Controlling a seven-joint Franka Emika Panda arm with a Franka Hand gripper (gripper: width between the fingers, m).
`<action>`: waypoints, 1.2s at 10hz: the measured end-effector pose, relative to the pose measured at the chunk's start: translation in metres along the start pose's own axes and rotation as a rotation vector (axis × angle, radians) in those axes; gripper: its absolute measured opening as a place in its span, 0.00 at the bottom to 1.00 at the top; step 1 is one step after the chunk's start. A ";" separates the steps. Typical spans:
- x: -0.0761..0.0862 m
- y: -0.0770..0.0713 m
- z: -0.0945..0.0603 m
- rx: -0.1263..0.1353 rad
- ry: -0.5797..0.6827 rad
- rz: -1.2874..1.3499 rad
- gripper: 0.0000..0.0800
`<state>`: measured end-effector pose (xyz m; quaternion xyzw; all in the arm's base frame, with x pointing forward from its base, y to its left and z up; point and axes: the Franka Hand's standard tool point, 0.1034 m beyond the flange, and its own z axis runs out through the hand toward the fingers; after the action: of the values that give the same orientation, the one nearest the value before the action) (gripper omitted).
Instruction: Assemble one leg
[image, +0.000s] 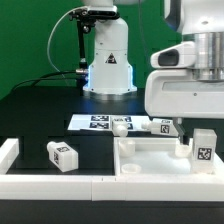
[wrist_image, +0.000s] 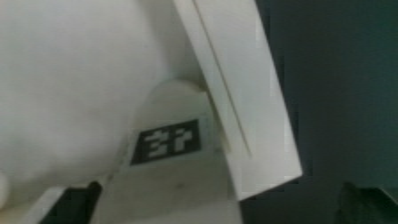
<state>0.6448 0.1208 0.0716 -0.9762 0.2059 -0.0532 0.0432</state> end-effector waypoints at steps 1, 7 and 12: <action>0.000 0.000 0.000 -0.001 0.001 0.017 0.78; 0.004 0.014 0.002 -0.020 -0.025 0.530 0.36; 0.002 0.012 0.003 0.015 -0.067 1.232 0.36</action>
Offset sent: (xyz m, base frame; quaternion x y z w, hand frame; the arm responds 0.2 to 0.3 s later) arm 0.0000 0.0000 0.0000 0.0000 0.0000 0.1938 0.9810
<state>0.6420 0.1098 0.0677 -0.6786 0.7302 0.0108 0.0792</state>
